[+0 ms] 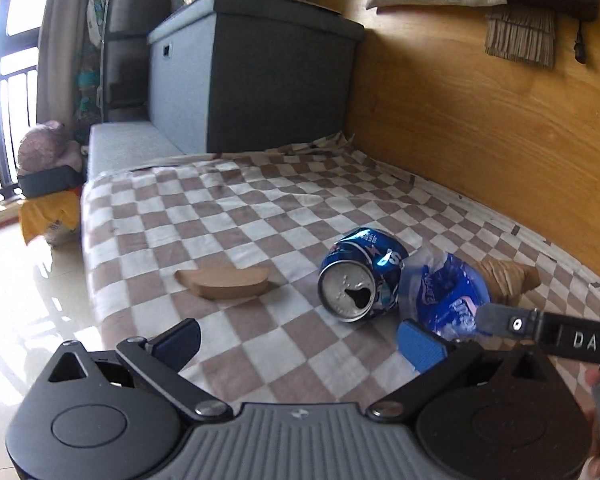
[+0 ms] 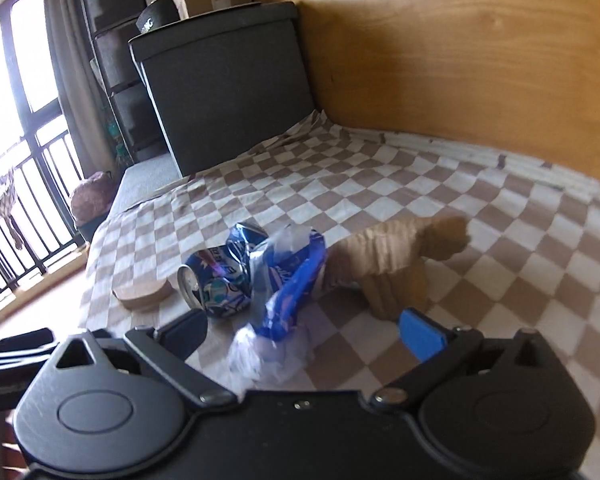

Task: Collect trash
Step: 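Grasp the blue Pepsi can with the left tool while the right tool grasps the blue wrapper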

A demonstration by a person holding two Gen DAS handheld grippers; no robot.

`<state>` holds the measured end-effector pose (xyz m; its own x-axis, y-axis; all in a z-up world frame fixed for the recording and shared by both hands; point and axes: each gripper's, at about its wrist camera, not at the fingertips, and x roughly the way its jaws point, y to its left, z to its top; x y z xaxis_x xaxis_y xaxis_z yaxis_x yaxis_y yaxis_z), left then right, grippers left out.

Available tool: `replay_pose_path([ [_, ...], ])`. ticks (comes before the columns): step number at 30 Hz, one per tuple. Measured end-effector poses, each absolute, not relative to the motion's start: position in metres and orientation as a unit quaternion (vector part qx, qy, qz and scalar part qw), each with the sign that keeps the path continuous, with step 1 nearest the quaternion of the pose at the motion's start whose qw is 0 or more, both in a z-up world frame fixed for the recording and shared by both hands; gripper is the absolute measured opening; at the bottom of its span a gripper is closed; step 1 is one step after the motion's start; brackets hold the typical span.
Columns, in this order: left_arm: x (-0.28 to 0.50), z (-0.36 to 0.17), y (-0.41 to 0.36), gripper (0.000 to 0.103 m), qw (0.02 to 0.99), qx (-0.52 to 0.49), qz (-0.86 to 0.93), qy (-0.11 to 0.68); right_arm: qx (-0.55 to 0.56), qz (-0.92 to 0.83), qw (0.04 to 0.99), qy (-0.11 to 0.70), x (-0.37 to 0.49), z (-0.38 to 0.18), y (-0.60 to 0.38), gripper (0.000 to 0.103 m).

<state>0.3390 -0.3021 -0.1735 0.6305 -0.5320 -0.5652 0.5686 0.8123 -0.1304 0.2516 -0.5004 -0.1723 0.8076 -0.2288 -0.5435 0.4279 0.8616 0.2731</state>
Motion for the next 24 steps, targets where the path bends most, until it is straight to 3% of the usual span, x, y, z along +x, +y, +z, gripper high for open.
replay_pose_path([
  [2,0.357,-0.178,-0.309,0.103,0.893,0.003,-0.312,0.323,0.207,-0.168,0.931,0.251,0.259,-0.177,-0.502,0.101],
  [9,0.407,-0.193,-0.332,0.103,0.871,-0.088,-0.322,0.361,0.249,-0.152,0.921,0.257,0.271,-0.196,-0.510,0.078],
  [18,0.434,-0.212,-0.376,0.101,0.860,-0.103,-0.313,0.390,0.290,-0.128,0.909,0.269,0.267,-0.213,-0.517,0.046],
  [24,0.426,-0.220,-0.387,0.065,0.868,-0.078,-0.294,0.392,0.277,-0.137,0.909,0.279,0.257,-0.211,-0.516,0.031],
])
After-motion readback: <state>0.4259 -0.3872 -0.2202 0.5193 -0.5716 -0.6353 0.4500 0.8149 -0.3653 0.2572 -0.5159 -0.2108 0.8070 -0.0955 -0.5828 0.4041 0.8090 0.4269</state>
